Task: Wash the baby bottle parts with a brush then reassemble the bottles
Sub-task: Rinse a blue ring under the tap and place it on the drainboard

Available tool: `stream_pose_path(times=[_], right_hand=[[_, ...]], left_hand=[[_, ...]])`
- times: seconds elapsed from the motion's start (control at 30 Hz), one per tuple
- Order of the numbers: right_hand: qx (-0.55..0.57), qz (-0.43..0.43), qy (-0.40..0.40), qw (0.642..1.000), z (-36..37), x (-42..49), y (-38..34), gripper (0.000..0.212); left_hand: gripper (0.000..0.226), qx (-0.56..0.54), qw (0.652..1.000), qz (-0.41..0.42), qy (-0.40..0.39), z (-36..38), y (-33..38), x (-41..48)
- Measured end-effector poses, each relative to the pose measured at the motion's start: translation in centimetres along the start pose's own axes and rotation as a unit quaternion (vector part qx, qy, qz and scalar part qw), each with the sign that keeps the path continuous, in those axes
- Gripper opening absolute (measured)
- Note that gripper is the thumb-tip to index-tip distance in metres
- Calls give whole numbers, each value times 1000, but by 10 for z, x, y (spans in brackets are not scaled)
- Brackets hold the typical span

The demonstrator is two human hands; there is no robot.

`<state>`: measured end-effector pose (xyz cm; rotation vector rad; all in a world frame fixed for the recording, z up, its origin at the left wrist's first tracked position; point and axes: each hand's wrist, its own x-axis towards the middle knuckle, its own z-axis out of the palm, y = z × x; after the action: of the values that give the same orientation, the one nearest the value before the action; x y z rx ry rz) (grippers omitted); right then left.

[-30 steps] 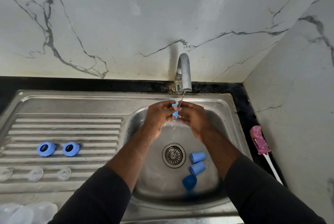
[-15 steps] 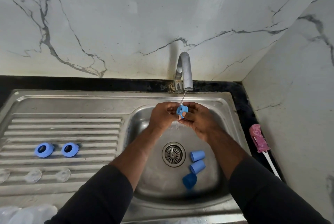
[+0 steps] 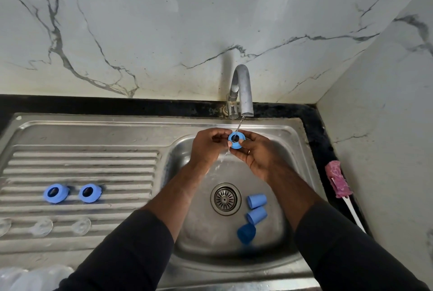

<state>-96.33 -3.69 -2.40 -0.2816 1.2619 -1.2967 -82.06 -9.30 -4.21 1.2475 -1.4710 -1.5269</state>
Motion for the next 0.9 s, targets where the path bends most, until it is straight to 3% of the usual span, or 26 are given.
stream_pose_path(times=[0.37, 0.63, 0.9], right_hand=[[9, 40, 34, 999, -11, -1, 16, 32], [4, 60, -4, 998, 3, 3, 21, 31], [42, 36, -36, 998, 14, 13, 13, 30]], left_hand=[[31, 37, 999, -28, -10, 7, -13, -3], [33, 102, 995, 7, 10, -8, -25, -4], [30, 55, 998, -16, 40, -14, -16, 6]])
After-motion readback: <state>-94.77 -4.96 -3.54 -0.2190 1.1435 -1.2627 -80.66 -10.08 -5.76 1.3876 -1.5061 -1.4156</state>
